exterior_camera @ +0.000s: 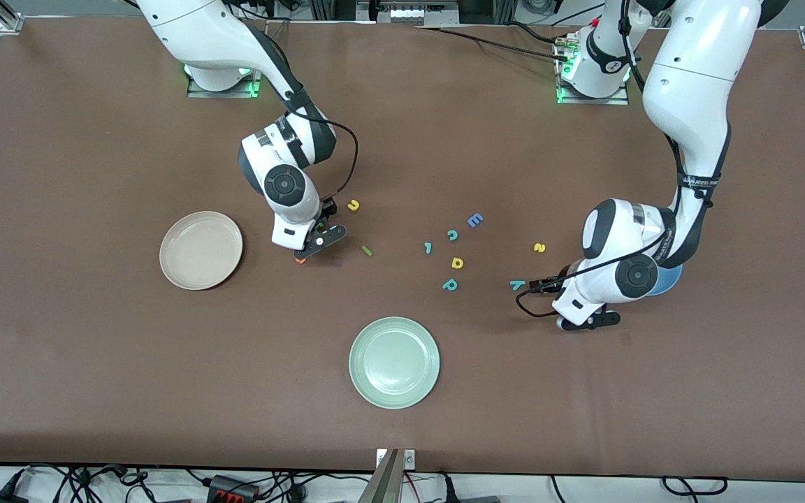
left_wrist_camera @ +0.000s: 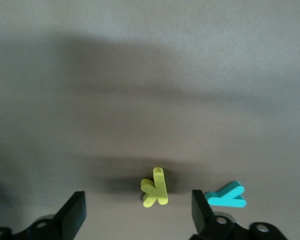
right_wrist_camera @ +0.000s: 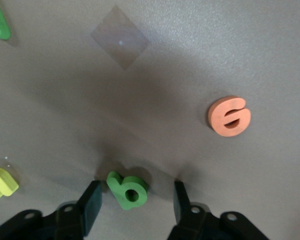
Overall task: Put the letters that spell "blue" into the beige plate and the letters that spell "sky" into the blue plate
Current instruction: 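Grasp the green b with the right gripper while the left grasps yellow k, then drop the b on the tan plate while the left gripper drops k on blue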
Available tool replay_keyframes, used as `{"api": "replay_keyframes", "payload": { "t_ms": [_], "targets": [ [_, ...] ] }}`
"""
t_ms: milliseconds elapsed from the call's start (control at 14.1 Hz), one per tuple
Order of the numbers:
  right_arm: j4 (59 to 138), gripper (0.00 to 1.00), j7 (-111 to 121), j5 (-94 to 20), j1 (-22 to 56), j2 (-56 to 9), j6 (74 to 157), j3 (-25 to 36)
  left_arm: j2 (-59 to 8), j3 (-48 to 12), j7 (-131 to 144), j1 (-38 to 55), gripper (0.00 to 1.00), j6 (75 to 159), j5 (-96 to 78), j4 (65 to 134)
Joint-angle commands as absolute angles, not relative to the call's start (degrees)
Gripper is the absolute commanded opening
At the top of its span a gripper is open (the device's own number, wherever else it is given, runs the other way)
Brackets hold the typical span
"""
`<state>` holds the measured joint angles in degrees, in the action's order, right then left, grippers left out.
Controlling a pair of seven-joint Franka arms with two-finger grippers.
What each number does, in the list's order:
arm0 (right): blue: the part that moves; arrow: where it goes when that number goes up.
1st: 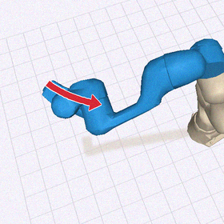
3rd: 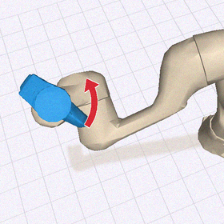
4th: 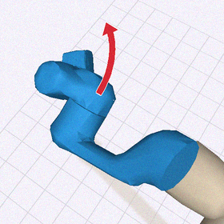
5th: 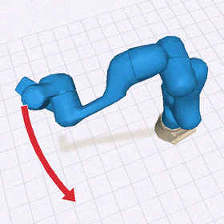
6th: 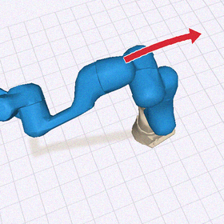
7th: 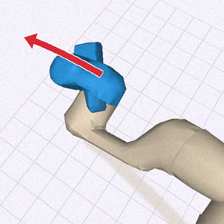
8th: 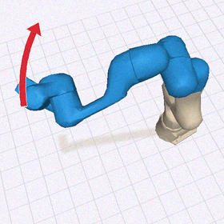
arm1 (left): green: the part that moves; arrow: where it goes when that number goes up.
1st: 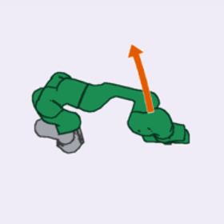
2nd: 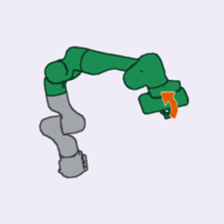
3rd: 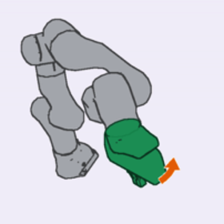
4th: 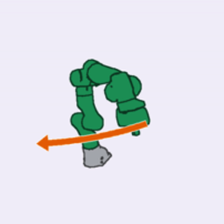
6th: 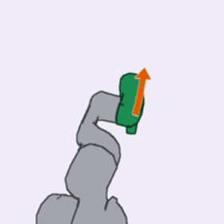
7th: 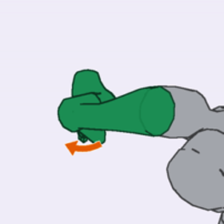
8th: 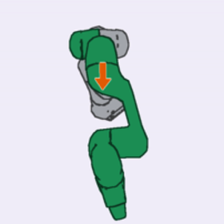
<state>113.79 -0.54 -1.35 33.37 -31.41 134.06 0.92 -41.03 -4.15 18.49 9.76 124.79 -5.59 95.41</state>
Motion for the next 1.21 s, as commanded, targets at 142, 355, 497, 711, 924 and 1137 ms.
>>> {"api": "replay_keyframes", "payload": {
  "t_ms": [142,355,497,711,924,1137],
  "targets": [
    [113.64,0.48,-0.53,-1.85,34.1,-31.46,134.39,1.32,-42.19,-3.96,17.22,10.28,0.17,125.16,-5.98,94.39],
    [113.47,0.27,-0.53,-1.85,33.93,-31.46,134.38,1.32,-42.28,-3.96,17.49,10.11,0.05,125.07,-6.15,94.48],
    [113.29,0.14,-0.53,-1.85,33.84,-31.46,134.38,1.32,-41.84,-3.96,17.58,9.58,0.03,124.63,-6.15,94.4],
    [112.33,0.03,-0.62,-1.93,32.35,-30.33,133.77,1.58,-37.46,-2.73,17.14,8.97,0.02,112.89,-5.89,92.91],
    [111.89,0.03,0.09,-1.93,27.18,-27.43,133.16,1.67,-33.94,-1.76,16.44,5.11,0.01,103.38,-3.87,91.58],
    [111.53,0.03,1.05,-1.76,19.45,-24.53,130.18,1.93,-32.26,-1.58,13.39,2.13,0.01,98.54,-3.69,92.37]
  ]
}}
